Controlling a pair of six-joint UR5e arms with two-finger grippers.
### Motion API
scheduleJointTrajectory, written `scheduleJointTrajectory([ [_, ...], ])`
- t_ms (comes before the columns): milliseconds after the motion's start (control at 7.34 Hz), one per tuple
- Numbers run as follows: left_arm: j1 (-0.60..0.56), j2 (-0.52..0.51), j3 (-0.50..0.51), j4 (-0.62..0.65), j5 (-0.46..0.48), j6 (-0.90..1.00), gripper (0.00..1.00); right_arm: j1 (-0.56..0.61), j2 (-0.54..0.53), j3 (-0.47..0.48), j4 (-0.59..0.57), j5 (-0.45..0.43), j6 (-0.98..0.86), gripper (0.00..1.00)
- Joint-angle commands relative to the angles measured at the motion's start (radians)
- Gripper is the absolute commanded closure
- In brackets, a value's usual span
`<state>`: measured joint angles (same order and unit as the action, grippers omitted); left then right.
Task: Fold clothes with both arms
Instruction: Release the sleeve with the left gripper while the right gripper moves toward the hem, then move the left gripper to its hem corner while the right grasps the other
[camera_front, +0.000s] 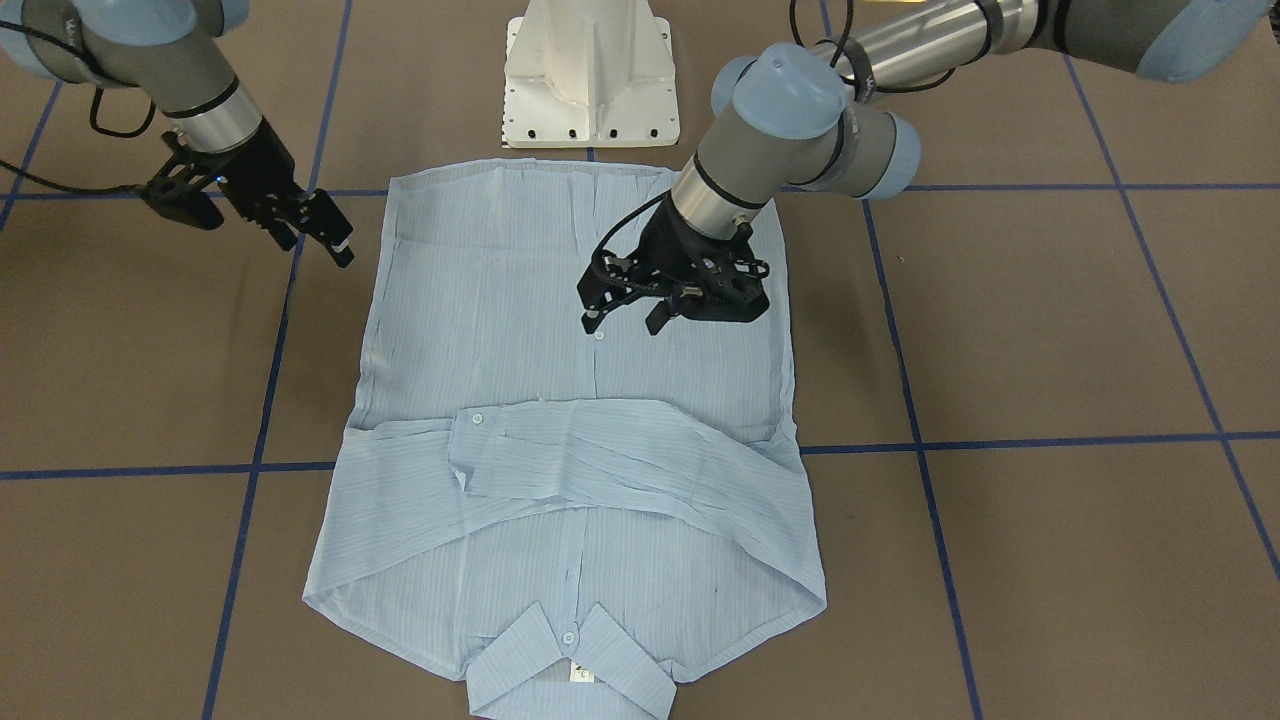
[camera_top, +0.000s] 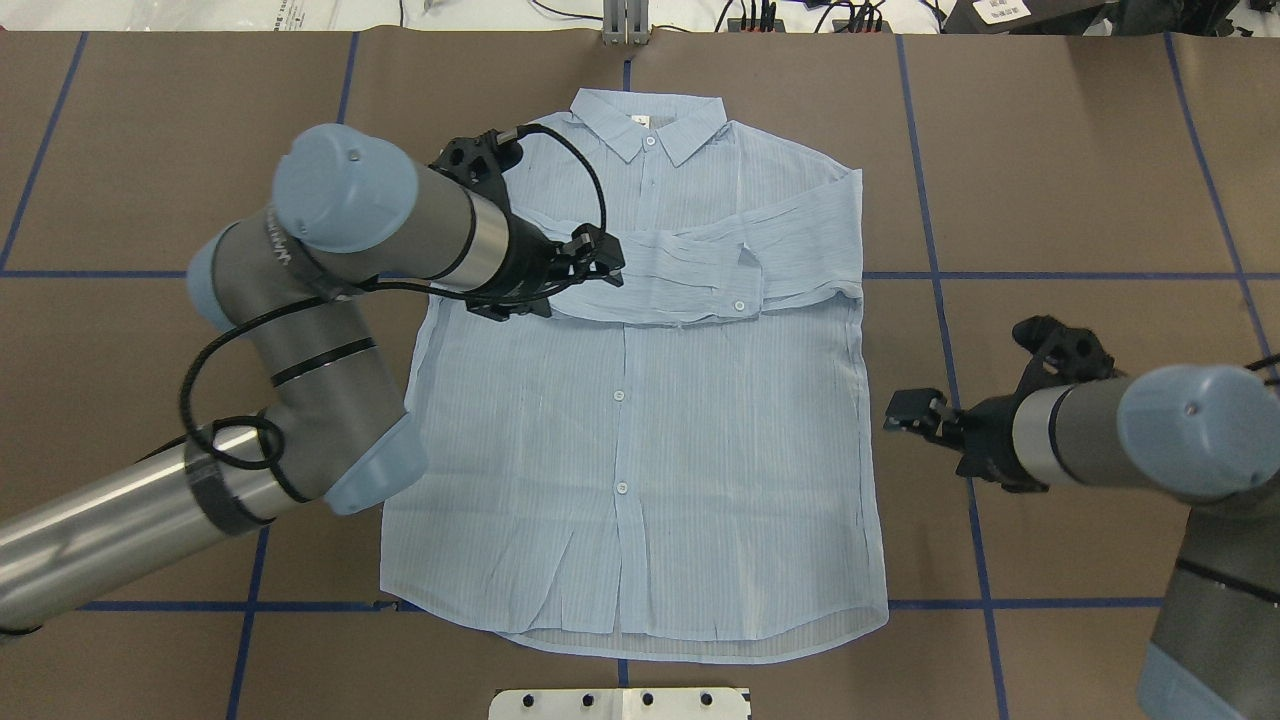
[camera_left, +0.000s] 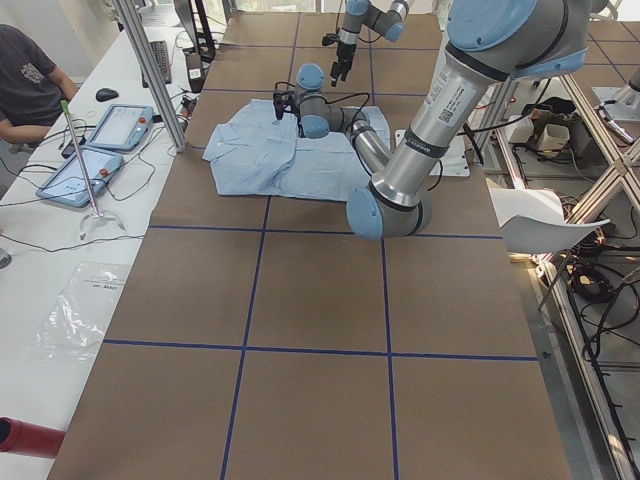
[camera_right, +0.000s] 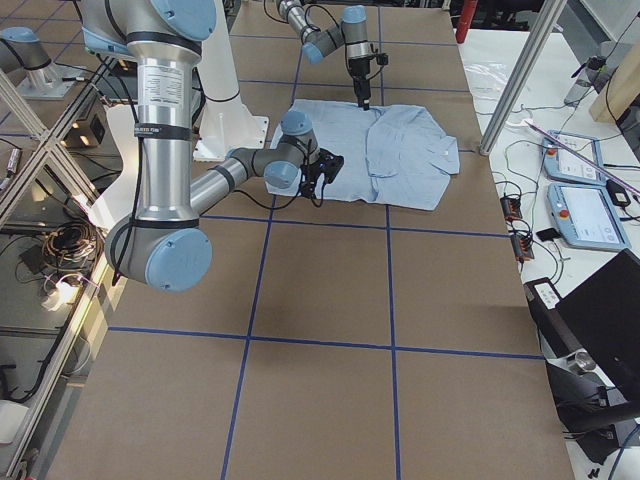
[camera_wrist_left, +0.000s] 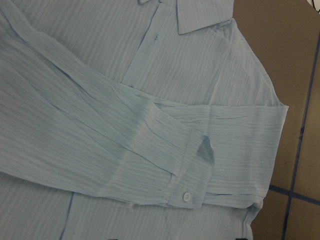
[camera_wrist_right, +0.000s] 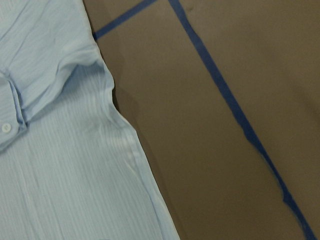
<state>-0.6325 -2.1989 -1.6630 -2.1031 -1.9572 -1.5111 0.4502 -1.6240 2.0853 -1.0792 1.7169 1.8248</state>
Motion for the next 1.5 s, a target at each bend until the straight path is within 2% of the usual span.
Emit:
scheduleJointTrajectory([
  [0,-0.009,0.152,-0.215,0.02,-0.003,0.135,0.0,-0.232,-0.016,0.027,-0.055,-0.225,0.247,0.01],
  [408,-0.009,0.183,-0.225,0.037,0.003,0.1,0.01,-0.356,-0.007,0.036,-0.106,-0.299,0.491,0.03],
  [681,-0.01,0.183,-0.233,0.052,0.001,0.079,0.04,-0.386,0.022,0.067,-0.267,-0.307,0.502,0.11],
  [817,-0.01,0.183,-0.231,0.052,0.003,0.072,0.04,-0.386,0.032,0.065,-0.287,-0.307,0.502,0.14],
  [1362,-0.009,0.203,-0.23,0.052,0.007,0.072,0.04,-0.4,0.056,0.044,-0.289,-0.304,0.501,0.16],
])
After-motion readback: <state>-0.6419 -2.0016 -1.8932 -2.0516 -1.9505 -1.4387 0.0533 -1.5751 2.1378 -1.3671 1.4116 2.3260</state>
